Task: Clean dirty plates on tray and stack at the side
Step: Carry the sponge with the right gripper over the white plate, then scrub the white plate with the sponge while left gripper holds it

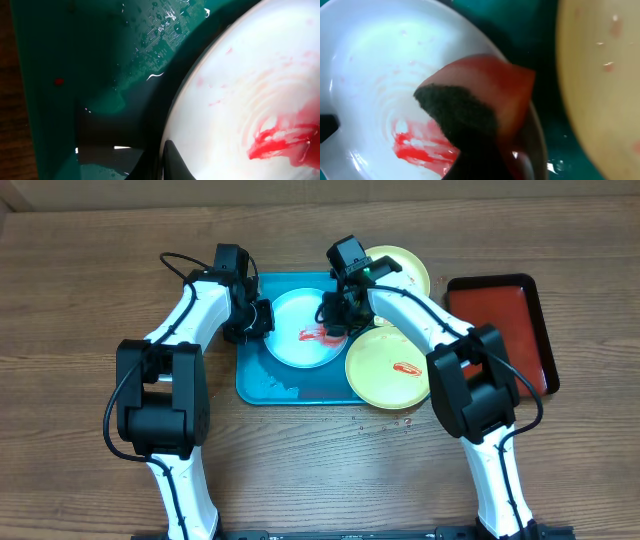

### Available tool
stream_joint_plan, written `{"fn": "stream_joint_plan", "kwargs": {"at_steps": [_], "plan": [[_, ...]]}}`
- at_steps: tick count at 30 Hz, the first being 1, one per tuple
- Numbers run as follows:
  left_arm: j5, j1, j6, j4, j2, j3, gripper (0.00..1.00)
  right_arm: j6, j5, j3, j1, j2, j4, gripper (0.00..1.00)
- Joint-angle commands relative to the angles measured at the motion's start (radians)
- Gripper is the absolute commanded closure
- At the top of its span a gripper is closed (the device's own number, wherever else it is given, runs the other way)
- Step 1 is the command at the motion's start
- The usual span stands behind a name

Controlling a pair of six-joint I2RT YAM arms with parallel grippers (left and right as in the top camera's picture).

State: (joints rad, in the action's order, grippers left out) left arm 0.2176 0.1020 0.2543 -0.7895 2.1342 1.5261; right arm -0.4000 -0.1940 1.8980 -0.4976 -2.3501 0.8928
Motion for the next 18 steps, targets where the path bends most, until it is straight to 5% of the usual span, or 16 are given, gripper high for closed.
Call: {"fn": "stream_joint_plan", "kwargs": {"at_steps": [1,18], "plan": [[-0.033,-0.011,0.001,-0.002,0.050,-0.019,0.96,-0.043,-0.009,0.013,-0.057,-0.033,-0.018,0.96],[-0.033,-0.010,0.001,0.002,0.050,-0.019,0.96,-0.086,0.014,0.013,-0.140,-0.033,-0.002,0.96]]}}
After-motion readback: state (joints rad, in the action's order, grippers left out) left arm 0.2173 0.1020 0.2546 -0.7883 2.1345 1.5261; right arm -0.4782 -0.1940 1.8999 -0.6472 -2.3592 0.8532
